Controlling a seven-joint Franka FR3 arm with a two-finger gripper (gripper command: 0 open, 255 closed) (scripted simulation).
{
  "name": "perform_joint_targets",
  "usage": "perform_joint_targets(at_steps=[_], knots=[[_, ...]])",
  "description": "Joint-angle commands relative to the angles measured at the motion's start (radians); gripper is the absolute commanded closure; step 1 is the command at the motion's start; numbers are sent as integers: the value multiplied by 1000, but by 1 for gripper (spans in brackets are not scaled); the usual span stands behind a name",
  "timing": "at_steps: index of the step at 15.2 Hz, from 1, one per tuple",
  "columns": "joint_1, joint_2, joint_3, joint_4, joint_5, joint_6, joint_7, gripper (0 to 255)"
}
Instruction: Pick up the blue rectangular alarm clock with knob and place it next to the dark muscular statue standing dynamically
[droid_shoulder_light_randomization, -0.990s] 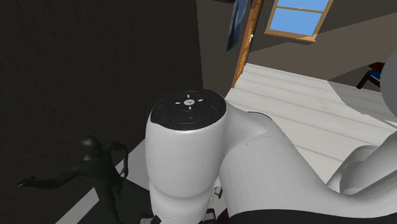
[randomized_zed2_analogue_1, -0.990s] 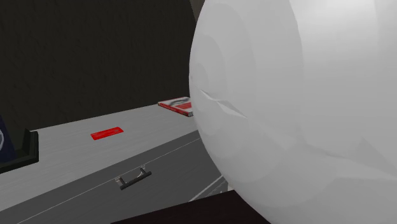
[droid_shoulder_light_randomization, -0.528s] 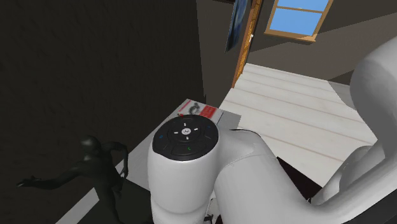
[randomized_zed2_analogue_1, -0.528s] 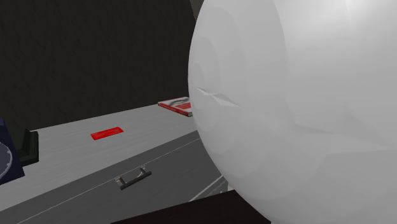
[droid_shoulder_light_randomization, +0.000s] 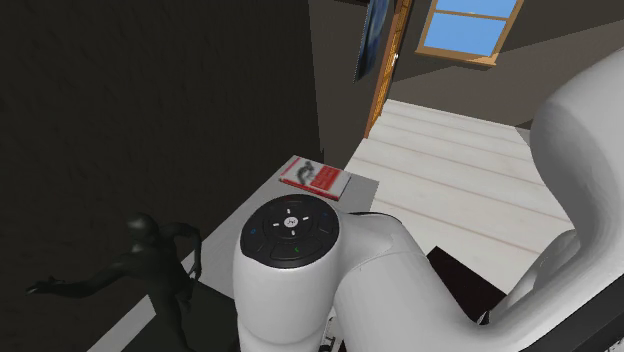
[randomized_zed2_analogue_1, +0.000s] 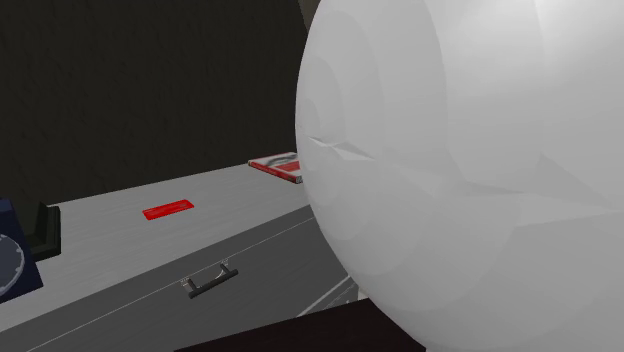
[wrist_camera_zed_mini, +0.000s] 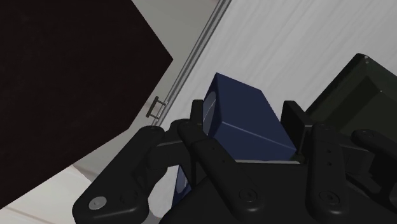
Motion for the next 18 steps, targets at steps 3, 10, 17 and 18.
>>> perform_joint_targets(at_steps=[3,10,17,18], knots=[[0,0,0,0,0,0,0,0],[2,-109,-20,48,114,-106,-85,0],[10,-131,-35,63,133,-135,-99,0],[10,-131,-35,63,133,-135,-99,0]])
